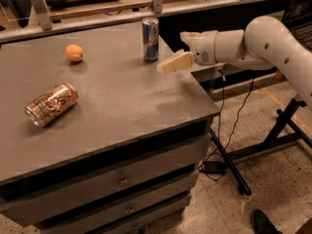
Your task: Move redbull can near orange can
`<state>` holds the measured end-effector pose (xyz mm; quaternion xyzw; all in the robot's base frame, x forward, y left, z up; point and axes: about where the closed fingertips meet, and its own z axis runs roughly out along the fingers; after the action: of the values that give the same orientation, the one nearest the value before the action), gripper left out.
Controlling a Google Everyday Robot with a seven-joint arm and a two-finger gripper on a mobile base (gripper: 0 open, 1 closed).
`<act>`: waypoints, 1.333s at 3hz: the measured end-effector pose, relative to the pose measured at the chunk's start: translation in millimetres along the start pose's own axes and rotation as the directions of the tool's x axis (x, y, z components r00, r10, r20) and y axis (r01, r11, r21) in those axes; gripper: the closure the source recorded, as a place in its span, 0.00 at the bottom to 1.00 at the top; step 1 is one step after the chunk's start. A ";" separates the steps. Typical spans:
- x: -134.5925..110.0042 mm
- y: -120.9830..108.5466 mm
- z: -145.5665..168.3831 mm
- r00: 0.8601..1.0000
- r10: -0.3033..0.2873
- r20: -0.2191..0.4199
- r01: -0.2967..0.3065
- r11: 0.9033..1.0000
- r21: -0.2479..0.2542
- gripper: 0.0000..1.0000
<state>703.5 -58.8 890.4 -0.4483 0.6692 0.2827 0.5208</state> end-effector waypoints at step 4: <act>-22.3 -50.2 72.4 0.989 -0.031 0.142 0.037 0.998 -0.045 0.00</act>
Offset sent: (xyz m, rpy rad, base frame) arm 0.0756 0.0104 0.0122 0.0883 -0.1208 -0.0232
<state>781.7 -12.8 894.5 -0.4508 0.6159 0.3207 0.5609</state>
